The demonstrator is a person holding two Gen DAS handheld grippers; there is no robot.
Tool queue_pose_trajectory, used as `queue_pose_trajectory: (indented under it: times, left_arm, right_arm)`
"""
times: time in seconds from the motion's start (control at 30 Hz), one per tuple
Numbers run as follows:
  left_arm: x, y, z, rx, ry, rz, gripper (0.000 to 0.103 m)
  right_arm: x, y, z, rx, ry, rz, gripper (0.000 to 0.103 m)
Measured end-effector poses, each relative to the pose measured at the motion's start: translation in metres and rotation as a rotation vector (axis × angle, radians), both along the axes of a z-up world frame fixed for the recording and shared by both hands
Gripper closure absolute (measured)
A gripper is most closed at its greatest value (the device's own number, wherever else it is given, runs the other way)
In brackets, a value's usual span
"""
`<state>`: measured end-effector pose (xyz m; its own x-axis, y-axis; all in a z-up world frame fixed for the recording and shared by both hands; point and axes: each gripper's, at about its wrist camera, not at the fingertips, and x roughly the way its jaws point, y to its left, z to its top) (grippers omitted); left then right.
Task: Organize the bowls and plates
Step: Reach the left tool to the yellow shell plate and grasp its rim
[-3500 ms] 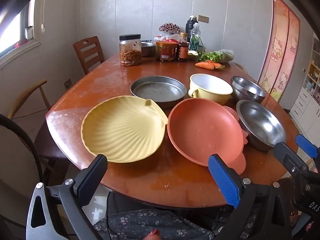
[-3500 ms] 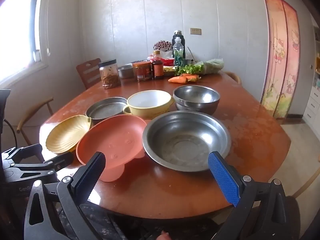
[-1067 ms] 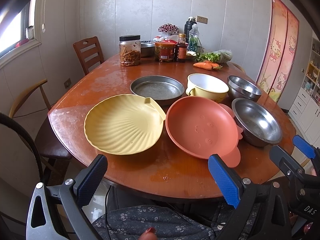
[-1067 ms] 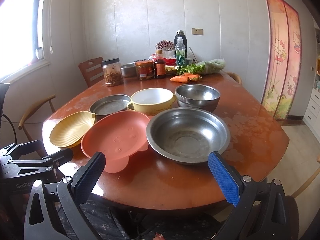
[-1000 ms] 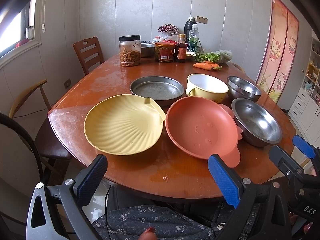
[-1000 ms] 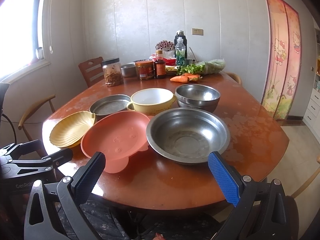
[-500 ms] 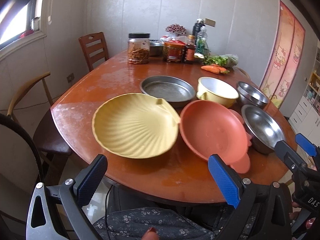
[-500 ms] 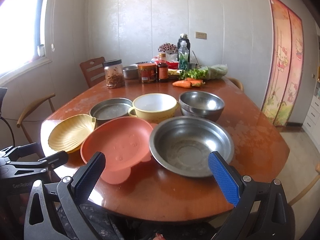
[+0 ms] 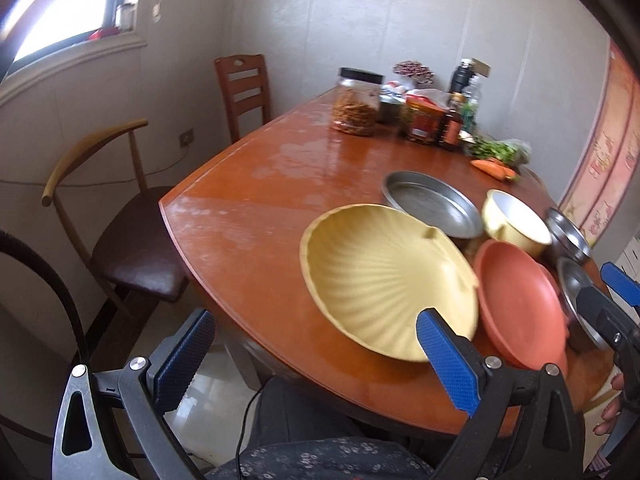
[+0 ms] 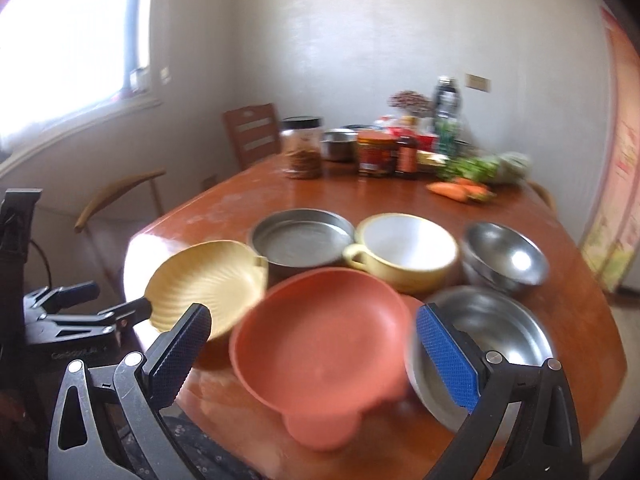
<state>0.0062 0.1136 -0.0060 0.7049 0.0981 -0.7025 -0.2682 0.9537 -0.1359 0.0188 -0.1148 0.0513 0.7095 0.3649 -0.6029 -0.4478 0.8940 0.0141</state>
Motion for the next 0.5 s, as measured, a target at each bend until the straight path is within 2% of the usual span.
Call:
queue_pose_trajectory:
  times: [0.1,0.3,0.47,0.5]
  left_arm:
    - [0.008,0.012,-0.005,-0.019,0.022,0.002,0.002]
    - [0.023,0.019,-0.010,-0.024,0.063,-0.025,0.002]
    - [0.033,0.021,-0.013,-0.043,0.093,-0.054,0.003]
    - [0.035,0.022,-0.014,-0.054,0.099,-0.062,0.008]
  right_arm:
    - [0.019,0.026,-0.001,-0.034,0.028,0.068,0.000]
    - [0.052,0.066,-0.013,-0.077,0.131,0.133,0.001]
    - [0.074,0.084,-0.024,-0.094,0.190,0.178,0.014]
    - [0.078,0.086,-0.026,-0.109,0.202,0.180,0.022]
